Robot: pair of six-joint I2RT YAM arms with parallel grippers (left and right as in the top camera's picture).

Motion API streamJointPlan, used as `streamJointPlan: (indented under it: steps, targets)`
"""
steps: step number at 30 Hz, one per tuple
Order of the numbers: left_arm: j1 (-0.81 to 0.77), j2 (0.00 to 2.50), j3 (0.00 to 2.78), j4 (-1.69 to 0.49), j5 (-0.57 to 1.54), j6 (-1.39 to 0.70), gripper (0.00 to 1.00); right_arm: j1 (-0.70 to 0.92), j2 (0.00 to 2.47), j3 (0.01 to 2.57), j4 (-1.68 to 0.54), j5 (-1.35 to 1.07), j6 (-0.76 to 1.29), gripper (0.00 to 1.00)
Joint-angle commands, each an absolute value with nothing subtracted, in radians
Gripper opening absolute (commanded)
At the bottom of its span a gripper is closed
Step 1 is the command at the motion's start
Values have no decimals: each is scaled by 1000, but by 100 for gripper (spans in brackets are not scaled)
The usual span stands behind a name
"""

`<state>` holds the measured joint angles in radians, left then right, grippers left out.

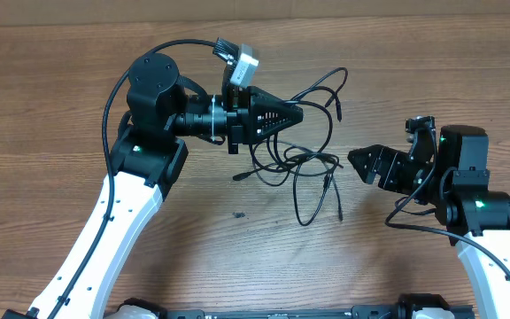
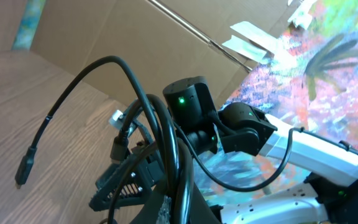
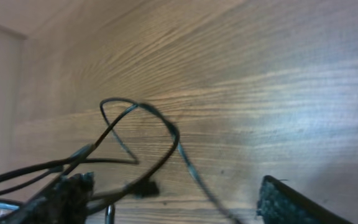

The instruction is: Untangle cables

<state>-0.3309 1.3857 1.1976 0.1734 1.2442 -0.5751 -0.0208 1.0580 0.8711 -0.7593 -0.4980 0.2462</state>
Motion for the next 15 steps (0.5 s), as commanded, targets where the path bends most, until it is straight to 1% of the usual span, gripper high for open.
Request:
streamJointPlan:
  steps: [1, 6, 15]
  targets:
    - [-326, 1370, 1214, 184, 1223, -632, 4, -27, 1058, 876, -740, -507, 102, 79]
    - [-326, 1370, 1214, 184, 1220, -632, 4, -27, 1058, 876, -727, -507, 99, 80]
    - [-327, 1370, 1214, 184, 1089, -665, 4, -26, 1058, 876, -727, -556, 16, 80]
